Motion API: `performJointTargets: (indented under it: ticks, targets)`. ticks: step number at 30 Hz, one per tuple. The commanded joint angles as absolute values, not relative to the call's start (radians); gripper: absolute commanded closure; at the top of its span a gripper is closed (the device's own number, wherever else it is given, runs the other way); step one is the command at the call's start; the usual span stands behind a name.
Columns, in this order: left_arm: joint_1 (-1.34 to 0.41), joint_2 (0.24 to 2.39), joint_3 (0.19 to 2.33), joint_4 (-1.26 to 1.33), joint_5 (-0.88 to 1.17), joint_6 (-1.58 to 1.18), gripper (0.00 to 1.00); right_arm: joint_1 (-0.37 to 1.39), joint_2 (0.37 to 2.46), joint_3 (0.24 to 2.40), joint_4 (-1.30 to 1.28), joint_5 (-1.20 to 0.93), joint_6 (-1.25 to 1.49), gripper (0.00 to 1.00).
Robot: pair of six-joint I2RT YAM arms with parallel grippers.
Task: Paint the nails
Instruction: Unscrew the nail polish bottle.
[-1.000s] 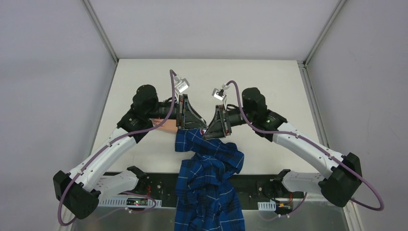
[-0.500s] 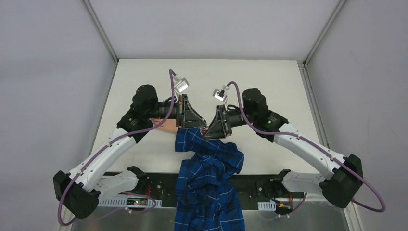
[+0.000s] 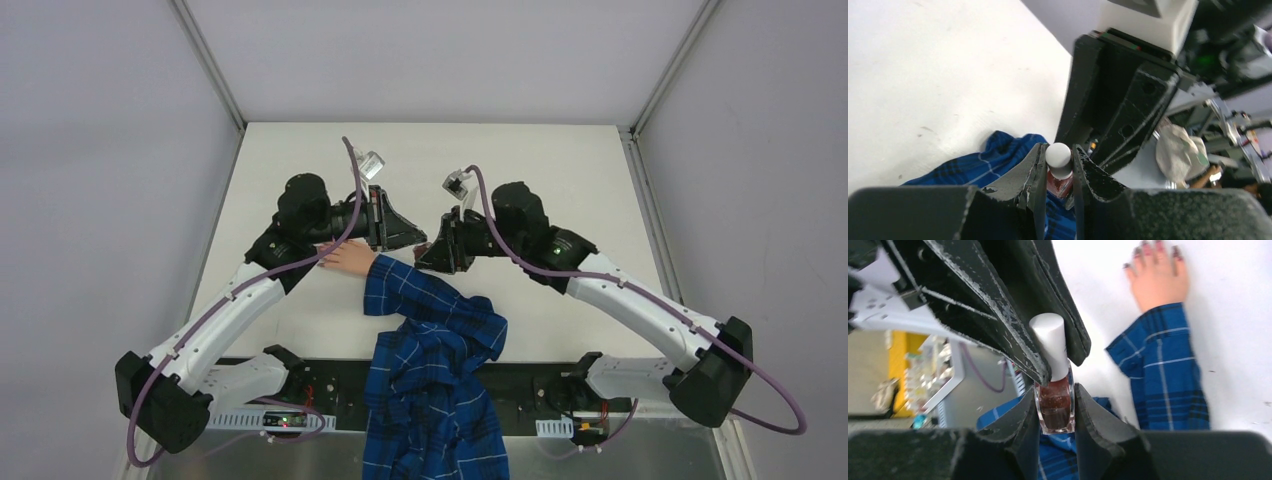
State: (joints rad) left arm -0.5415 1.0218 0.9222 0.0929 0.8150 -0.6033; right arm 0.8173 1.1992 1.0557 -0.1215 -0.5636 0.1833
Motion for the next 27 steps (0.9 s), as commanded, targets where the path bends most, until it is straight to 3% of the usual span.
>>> performJointTargets:
  ticks: [1,13,21,22,25,27]
  targets:
    - [-0.537,1.014,0.935,0.059,0.782,-0.593,1.0,0.826,1.25,1.132,-0.164,-0.104,0.188,1.0]
    - [-0.483,1.045,0.934,-0.101,0.555,-0.617,1.0,1.002,1.495,1.338,-0.068,0.586,0.087,1.0]
    - [-0.469,1.039,0.933,-0.112,0.535,-0.612,1.0,1.03,1.593,1.412,-0.039,0.635,0.084,1.0]
    - [-0.469,1.029,0.934,-0.112,0.529,-0.604,0.89,1.028,1.585,1.402,-0.037,0.623,0.084,1.0]
    - [-0.469,0.991,0.94,-0.112,0.515,-0.565,0.44,1.02,1.542,1.351,-0.049,0.575,0.09,1.0]
    - [-0.469,0.95,0.936,-0.112,0.484,-0.542,0.24,1.0,1.501,1.291,-0.058,0.511,0.114,1.0]
